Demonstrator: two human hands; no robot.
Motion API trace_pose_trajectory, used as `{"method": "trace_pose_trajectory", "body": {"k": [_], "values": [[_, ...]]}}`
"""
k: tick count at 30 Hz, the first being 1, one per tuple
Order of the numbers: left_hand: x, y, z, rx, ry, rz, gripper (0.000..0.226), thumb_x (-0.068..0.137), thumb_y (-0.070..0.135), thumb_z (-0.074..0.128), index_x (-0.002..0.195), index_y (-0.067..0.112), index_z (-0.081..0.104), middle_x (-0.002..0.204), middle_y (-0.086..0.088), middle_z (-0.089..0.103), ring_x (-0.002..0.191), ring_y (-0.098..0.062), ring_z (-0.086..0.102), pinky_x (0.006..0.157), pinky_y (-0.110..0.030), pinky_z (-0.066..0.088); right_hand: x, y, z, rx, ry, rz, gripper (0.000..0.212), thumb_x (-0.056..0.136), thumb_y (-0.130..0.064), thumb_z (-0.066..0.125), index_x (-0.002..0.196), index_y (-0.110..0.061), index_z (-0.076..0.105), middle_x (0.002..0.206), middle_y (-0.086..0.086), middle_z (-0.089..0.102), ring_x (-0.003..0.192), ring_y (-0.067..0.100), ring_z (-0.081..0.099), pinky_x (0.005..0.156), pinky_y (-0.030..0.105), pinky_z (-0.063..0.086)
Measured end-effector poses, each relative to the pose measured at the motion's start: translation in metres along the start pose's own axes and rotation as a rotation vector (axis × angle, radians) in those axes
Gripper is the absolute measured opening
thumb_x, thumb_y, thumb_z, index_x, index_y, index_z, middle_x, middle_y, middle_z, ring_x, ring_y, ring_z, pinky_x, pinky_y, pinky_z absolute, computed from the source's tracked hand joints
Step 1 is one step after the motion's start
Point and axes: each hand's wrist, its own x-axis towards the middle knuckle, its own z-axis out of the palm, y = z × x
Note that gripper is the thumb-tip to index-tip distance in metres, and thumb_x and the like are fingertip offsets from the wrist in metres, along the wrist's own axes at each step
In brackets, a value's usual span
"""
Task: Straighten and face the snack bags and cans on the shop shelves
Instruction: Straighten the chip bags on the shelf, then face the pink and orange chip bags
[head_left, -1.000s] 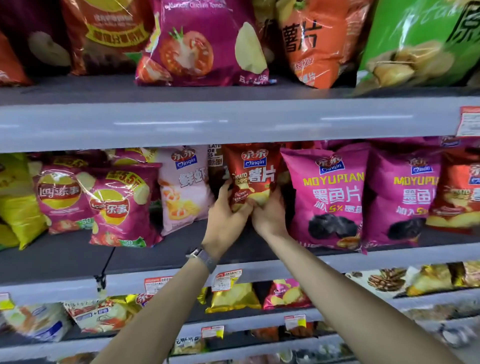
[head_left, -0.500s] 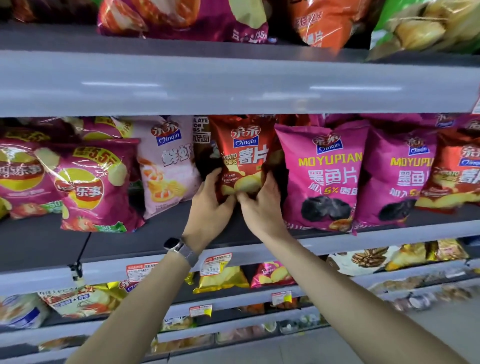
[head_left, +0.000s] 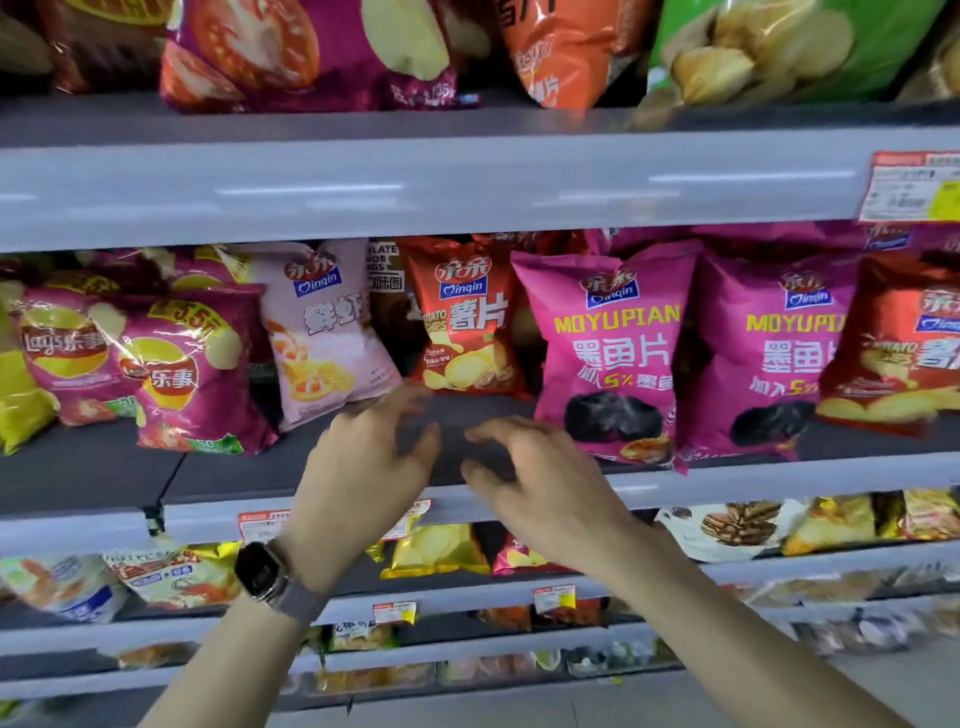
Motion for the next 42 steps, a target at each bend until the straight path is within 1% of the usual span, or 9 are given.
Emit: {"method": "trace_pose_trajectory", "body": {"k": [6,15,20,22,26,30,33,36,42], "values": [[-0.025,0.048,0.038,0.192,-0.063,-0.026,0.046,0.095,0.053,0.055,0.139,0.042,0.055,0.125,0.014,0.073,0.114,-0.028,0.068,0.087,-0.042,0.056,-0.042,0.054,-0.059,-0.058,0.131,-0.021,0.035,0.098,-0.047,0.055,0.126,-0.032,0.068,0.126,-0.013,0.070,0.115,0.012,0.066,0.093,0.040,0.056],[-0.016,0.118,0.096,0.235,-0.119,-0.076,0.091,0.094,0.065,0.059,0.166,0.037,0.010,0.156,0.001,0.050,0.128,-0.039,0.059,0.090,-0.047,0.052,-0.082,0.166,-0.127,-0.116,0.367,0.067,0.023,0.098,-0.036,0.063,0.116,-0.026,0.072,0.110,-0.007,0.071,0.096,0.016,0.069,0.076,0.040,0.059],[0.005,0.127,0.119,0.109,-0.068,-0.168,0.112,0.077,0.084,0.062,0.162,0.029,0.015,0.166,-0.005,0.038,0.139,-0.041,0.051,0.101,-0.053,0.049,-0.092,0.228,-0.157,-0.044,0.468,0.145,0.024,0.099,-0.035,0.062,0.121,-0.028,0.068,0.107,-0.011,0.071,0.088,0.013,0.067,0.070,0.041,0.059],[0.010,0.131,0.126,0.011,-0.047,-0.231,0.123,0.072,0.087,0.067,0.165,0.029,0.010,0.167,-0.004,0.036,0.144,-0.038,0.047,0.108,-0.053,0.046,-0.091,0.252,-0.167,-0.019,0.554,0.189,0.033,0.098,-0.034,0.064,0.131,-0.028,0.062,0.119,-0.008,0.068,0.100,0.017,0.066,0.077,0.041,0.058],[0.017,0.133,0.139,-0.195,-0.010,-0.264,0.121,0.052,0.095,0.074,0.150,0.036,0.034,0.143,0.005,0.059,0.128,-0.026,0.060,0.106,-0.052,0.049,-0.076,0.296,-0.178,0.025,0.700,0.399,0.071,0.091,-0.040,0.072,0.150,-0.022,0.038,0.150,0.005,0.039,0.137,0.032,0.043,0.093,0.050,0.054],[0.023,0.133,0.151,-0.244,0.028,-0.276,0.141,0.045,0.091,0.083,0.158,0.027,0.030,0.147,0.006,0.056,0.133,-0.023,0.057,0.112,-0.053,0.048,-0.060,0.323,-0.180,0.126,0.771,0.514,0.113,0.081,-0.056,0.082,0.162,-0.020,0.011,0.161,0.015,0.020,0.149,0.041,0.023,0.116,0.064,0.035],[0.026,0.135,0.154,-0.326,0.061,-0.239,0.125,0.048,0.079,0.092,0.151,0.034,0.038,0.137,0.011,0.064,0.124,-0.016,0.063,0.106,-0.045,0.052,-0.048,0.329,-0.181,0.270,0.704,0.553,0.132,0.076,-0.064,0.084,0.165,-0.022,-0.005,0.168,0.016,0.017,0.154,0.039,0.019,0.121,0.062,0.029],[0.026,0.136,0.156,-0.356,0.100,-0.223,0.102,0.049,0.076,0.094,0.134,0.040,0.050,0.123,0.014,0.070,0.111,-0.012,0.069,0.100,-0.044,0.057,-0.041,0.336,-0.180,0.313,0.722,0.536,0.131,0.074,-0.059,0.088,0.165,-0.021,0.002,0.164,0.012,0.030,0.149,0.037,0.032,0.118,0.058,0.036],[0.023,0.135,0.156,-0.358,0.177,-0.196,0.104,0.047,0.083,0.089,0.132,0.035,0.053,0.122,0.011,0.069,0.109,-0.014,0.068,0.099,-0.049,0.058,-0.051,0.339,-0.185,0.428,0.852,0.451,0.115,0.063,-0.063,0.088,0.154,-0.036,0.024,0.144,-0.004,0.054,0.133,0.024,0.054,0.112,0.056,0.046]]}}
